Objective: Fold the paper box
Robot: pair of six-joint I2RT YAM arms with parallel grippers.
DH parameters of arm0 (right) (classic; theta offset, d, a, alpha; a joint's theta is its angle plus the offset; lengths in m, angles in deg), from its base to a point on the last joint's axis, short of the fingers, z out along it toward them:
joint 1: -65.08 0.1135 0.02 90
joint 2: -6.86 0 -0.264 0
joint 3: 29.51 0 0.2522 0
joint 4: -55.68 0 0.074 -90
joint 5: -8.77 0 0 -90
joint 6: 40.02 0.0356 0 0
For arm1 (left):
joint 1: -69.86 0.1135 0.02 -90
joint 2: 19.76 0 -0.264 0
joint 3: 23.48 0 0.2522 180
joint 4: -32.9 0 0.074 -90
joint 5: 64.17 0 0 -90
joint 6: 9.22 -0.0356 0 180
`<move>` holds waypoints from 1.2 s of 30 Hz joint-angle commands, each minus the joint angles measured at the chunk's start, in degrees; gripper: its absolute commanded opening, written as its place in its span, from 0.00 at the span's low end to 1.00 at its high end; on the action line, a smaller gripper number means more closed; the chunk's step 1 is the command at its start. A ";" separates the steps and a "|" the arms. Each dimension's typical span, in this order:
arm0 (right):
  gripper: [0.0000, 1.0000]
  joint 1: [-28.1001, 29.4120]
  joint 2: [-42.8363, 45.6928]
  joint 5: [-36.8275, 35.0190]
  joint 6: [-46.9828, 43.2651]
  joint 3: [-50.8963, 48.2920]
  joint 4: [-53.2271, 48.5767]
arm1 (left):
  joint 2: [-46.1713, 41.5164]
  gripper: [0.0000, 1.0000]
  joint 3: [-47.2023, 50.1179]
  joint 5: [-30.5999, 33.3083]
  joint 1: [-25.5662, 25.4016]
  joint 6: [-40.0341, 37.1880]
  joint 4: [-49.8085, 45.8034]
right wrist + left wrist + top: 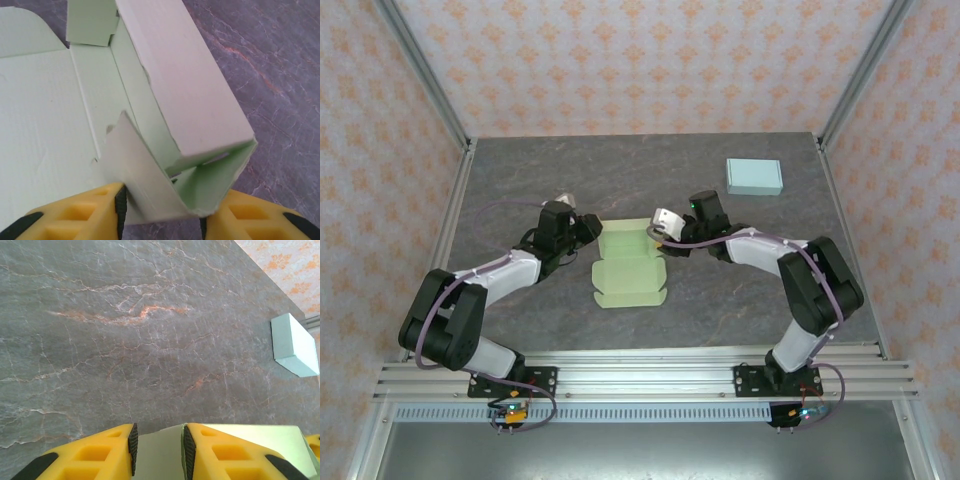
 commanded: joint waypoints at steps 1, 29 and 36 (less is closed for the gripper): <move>0.39 1.07 -0.91 -1.13 0.71 1.55 4.42 | -0.21 0.32 2.05 1.15 -0.55 -1.01 -4.81; 0.42 12.63 -10.00 -43.23 42.07 -4.26 39.78 | -2.47 0.31 3.21 7.64 -5.26 0.84 -5.11; 0.48 8.84 -6.24 -23.70 26.99 -4.92 29.76 | -1.46 0.31 2.44 7.65 -5.18 0.01 -5.59</move>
